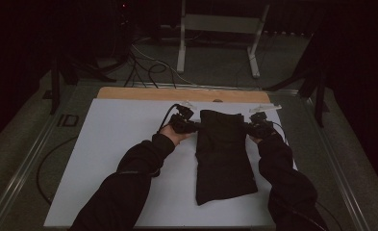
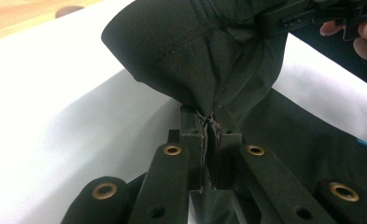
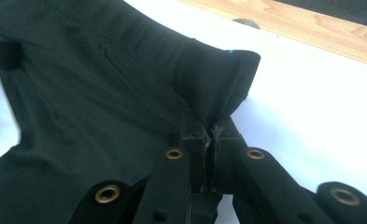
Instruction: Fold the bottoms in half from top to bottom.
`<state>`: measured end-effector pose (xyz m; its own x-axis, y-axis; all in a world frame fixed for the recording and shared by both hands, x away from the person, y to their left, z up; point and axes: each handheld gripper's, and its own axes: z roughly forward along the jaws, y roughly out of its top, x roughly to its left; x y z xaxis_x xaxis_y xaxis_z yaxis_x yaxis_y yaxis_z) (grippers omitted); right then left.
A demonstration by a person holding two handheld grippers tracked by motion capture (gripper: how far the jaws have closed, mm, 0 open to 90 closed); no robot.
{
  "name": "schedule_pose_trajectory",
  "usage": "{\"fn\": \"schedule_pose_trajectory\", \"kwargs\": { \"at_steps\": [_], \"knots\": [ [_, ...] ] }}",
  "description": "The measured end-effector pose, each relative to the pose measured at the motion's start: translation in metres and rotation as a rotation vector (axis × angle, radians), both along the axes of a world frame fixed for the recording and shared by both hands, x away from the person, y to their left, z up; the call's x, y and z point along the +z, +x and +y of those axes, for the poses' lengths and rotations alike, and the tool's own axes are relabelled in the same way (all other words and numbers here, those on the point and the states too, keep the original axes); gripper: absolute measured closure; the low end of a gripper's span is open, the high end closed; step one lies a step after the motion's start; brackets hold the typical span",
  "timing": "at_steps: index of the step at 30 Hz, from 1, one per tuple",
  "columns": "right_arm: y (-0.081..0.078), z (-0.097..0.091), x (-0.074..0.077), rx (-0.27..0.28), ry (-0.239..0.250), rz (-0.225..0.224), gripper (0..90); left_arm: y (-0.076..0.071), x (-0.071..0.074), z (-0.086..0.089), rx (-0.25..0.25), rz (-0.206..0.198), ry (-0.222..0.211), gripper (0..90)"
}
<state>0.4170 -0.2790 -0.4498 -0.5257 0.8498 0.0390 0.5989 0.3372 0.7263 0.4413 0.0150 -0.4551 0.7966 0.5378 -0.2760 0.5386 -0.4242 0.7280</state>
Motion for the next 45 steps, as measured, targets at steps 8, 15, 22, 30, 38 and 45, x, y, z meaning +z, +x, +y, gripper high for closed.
{"fn": "schedule_pose_trajectory", "kwargs": {
  "at_steps": [8, 15, 22, 30, 38, 45],
  "knots": [
    [-0.019, 0.000, 0.003, 0.028, -0.010, -0.014, 86.7, -0.012, -0.001, 0.002, -0.021, 0.007, -0.016, 86.2],
    [-0.036, 0.000, 0.002, 0.047, -0.025, -0.026, 86.7, -0.025, -0.004, 0.004, -0.046, 0.020, -0.020, 86.2],
    [-0.049, 0.000, 0.000, 0.052, -0.021, -0.032, 86.7, -0.038, -0.005, 0.004, -0.058, 0.019, -0.028, 86.2],
    [-0.062, 0.000, 0.000, 0.059, -0.013, -0.041, 86.7, -0.051, -0.004, 0.006, -0.072, 0.011, -0.025, 86.2],
    [-0.076, -0.001, -0.002, 0.063, -0.006, -0.039, 86.6, -0.061, -0.006, 0.006, -0.089, 0.018, -0.028, 86.3],
    [-0.089, -0.002, -0.003, 0.070, -0.003, -0.032, 86.6, -0.074, -0.008, 0.006, -0.117, 0.027, -0.030, 86.3]
  ]
}}
